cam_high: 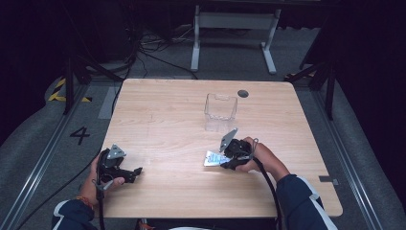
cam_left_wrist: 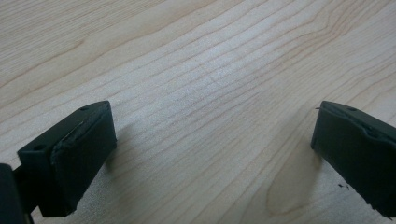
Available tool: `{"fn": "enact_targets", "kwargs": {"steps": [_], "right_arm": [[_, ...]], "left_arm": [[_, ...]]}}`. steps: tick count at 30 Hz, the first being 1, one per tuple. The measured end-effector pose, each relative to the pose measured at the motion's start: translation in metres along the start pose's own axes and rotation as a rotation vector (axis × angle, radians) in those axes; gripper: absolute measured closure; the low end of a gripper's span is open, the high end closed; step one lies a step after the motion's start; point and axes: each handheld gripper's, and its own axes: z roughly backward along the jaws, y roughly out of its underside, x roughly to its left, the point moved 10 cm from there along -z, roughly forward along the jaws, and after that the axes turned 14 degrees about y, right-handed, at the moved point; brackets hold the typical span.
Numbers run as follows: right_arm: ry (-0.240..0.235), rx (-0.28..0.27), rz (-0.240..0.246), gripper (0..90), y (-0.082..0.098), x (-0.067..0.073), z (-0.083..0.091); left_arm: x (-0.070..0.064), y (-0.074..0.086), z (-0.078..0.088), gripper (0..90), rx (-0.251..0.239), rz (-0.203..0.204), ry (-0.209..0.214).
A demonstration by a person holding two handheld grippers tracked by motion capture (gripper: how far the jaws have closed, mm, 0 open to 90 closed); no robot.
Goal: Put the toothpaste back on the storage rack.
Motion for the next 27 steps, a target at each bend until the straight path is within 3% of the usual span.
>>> {"fn": "enact_targets", "kwargs": {"steps": [19, 27], "right_arm": [[0.001, -0.058, -0.074, 68.9, 0.008, -0.006, 0.01], [0.019, -0.195, -0.18, 69.6, 0.011, -0.02, 0.041]], "left_arm": [[0.0, 0.0, 0.0, 0.4, 0.002, -0.007, 0.005], [0.0, 0.0, 0.0, 0.5, 0.001, -0.007, 0.004]]}}
